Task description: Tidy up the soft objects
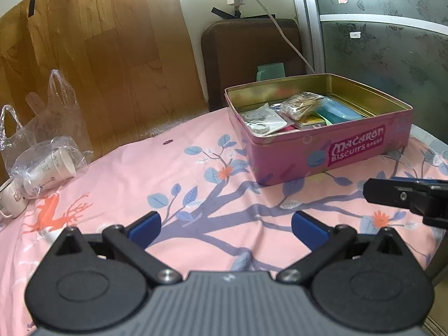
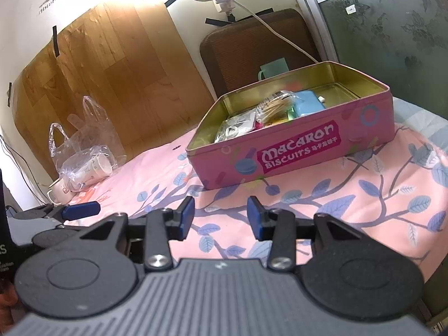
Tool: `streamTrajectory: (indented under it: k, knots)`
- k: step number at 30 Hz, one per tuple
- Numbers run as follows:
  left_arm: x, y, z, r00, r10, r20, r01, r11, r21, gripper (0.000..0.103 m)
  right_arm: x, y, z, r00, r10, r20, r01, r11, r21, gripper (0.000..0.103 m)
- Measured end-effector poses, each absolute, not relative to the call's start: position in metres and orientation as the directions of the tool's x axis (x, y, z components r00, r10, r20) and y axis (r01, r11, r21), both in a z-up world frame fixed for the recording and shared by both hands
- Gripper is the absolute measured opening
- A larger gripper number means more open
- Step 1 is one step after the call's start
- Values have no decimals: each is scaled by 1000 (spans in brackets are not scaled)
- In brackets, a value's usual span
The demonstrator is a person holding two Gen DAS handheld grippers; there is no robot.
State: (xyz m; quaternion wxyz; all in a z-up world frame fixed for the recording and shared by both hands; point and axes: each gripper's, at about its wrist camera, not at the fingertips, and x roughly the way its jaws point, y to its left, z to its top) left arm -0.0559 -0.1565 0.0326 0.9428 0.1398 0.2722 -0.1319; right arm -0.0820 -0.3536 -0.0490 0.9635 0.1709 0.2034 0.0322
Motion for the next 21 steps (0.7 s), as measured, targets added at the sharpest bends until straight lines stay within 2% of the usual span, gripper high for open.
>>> streamTrajectory:
  k: [21]
  knots:
    - [-54,-155,27,779,-229,-584,371,919,134,103,-80,-354,-53,910,134,-392,10,939,343,45]
